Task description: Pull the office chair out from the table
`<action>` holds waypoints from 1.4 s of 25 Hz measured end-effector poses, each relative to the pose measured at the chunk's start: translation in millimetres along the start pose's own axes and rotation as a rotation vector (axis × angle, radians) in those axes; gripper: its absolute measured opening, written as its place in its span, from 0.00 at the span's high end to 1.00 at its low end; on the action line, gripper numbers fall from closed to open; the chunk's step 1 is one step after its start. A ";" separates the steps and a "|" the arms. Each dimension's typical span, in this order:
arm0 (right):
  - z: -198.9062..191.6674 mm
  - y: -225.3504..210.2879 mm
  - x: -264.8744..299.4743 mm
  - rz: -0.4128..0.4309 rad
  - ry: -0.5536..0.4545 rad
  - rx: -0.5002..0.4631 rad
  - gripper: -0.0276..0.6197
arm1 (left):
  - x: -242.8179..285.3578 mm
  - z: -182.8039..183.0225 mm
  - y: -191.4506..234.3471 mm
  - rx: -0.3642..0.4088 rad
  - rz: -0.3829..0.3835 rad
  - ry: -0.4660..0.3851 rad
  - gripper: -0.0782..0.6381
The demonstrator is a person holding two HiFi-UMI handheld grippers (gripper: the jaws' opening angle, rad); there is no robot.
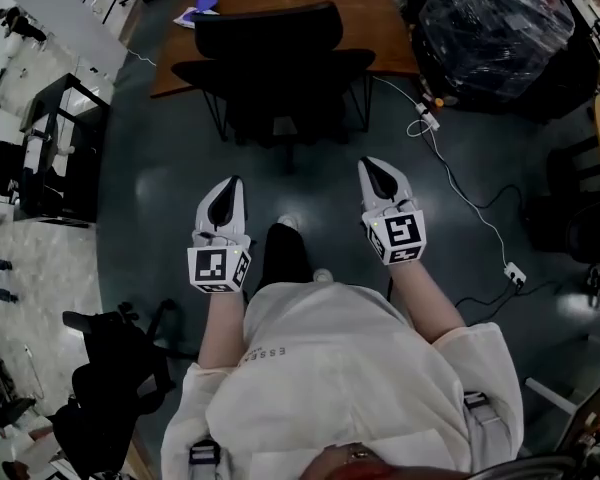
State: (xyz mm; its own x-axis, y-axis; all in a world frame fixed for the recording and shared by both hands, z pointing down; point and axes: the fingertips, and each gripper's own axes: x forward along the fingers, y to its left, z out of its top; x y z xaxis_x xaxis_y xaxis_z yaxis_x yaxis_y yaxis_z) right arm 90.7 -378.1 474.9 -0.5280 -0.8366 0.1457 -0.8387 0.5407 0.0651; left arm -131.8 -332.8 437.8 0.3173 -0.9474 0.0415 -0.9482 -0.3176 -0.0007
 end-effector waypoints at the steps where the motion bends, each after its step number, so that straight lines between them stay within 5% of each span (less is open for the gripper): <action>1: 3.1 -0.9 10.8 -0.004 -0.001 -0.011 0.97 | 10.5 0.6 8.2 0.006 -0.009 -0.003 0.87; 14: 101.5 -18.8 165.6 -0.066 -0.111 -0.276 0.97 | 157.7 53.5 118.0 0.092 -0.137 -0.107 0.87; 17: 126.7 -19.4 181.2 -0.066 -0.106 -0.422 0.97 | 172.8 77.8 124.5 0.229 -0.158 -0.133 0.87; 21: 151.1 -18.5 193.8 -0.038 -0.051 -0.619 0.97 | 187.8 107.5 115.7 0.526 -0.201 -0.139 0.87; 24: 164.4 -17.5 205.7 -0.016 -0.025 -0.779 0.71 | 199.4 113.5 110.4 0.712 -0.215 -0.089 0.86; 25: 168.4 -17.3 209.4 -0.014 -0.022 -0.834 0.67 | 203.6 114.3 109.4 0.762 -0.220 -0.064 0.73; 27: 175.3 -16.7 216.4 -0.002 -0.018 -0.915 0.62 | 212.5 117.5 108.5 0.828 -0.236 -0.031 0.49; 32: 176.5 -10.2 239.2 0.090 0.063 -1.033 0.57 | 237.2 115.1 114.2 1.023 -0.297 0.073 0.43; 35: 171.3 -7.8 256.4 0.144 0.109 -1.110 0.57 | 251.7 110.5 117.8 1.104 -0.345 0.120 0.51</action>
State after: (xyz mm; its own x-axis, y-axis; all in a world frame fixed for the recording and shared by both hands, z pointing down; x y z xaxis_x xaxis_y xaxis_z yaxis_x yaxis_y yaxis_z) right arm -60.9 -611.9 342.6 -0.5505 -0.7774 0.3043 -0.1591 0.4555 0.8759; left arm -162.1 -613.0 337.8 0.4972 -0.8128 0.3037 -0.2649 -0.4755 -0.8389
